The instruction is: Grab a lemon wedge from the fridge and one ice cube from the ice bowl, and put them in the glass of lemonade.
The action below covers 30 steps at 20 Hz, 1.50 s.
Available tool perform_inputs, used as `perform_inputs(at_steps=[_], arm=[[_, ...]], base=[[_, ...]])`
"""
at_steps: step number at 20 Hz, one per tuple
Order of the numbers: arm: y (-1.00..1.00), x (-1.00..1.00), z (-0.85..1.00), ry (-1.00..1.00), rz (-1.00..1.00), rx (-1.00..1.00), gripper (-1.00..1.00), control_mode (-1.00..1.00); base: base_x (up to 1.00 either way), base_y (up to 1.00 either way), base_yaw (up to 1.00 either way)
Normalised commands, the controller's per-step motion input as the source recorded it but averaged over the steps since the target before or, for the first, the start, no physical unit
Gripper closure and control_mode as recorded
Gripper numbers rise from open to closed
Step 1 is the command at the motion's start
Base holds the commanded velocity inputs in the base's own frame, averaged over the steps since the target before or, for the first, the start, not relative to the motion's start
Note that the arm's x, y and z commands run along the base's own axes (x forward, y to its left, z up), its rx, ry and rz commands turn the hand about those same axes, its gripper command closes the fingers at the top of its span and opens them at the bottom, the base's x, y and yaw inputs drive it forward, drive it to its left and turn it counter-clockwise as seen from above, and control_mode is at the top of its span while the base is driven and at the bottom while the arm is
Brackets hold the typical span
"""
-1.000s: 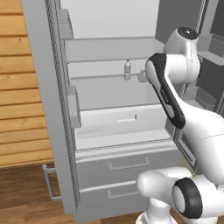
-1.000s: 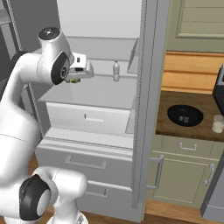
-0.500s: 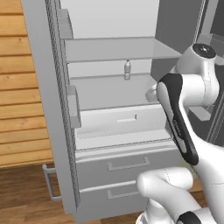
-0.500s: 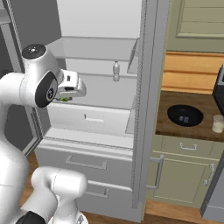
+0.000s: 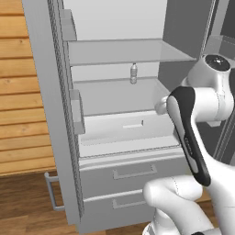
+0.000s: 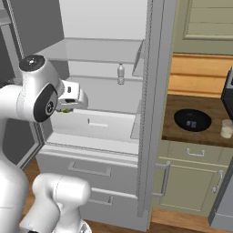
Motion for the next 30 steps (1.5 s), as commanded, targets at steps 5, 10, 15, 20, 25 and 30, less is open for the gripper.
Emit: perform_inputs(at_steps=[5, 10, 15, 20, 25, 30], arm=[[0.0, -0.16, -0.03, 0.03, -0.02, 0.0, 1.0, -1.0], [0.17, -0.65, -0.14, 0.01, -0.38, 0.0, 1.0, -1.0], [-0.07, -0.38, -0.06, 0.01, -0.21, 0.04, 1.0, -1.0], [-0.25, 0.06, -0.05, 0.0, 0.08, 0.07, 1.0, -1.0], [-0.25, 0.0, -0.02, 0.01, 0.03, 0.03, 1.0, -1.0], [-0.06, -0.12, -0.04, 0.0, -0.02, 0.01, 1.0, -1.0]], base=[[0.0, 0.0, 0.0], [0.0, 0.0, 0.0], [0.0, 0.0, 0.0], [0.0, 0.0, 0.0], [0.0, 0.0, 0.0], [0.0, 0.0, 0.0]])
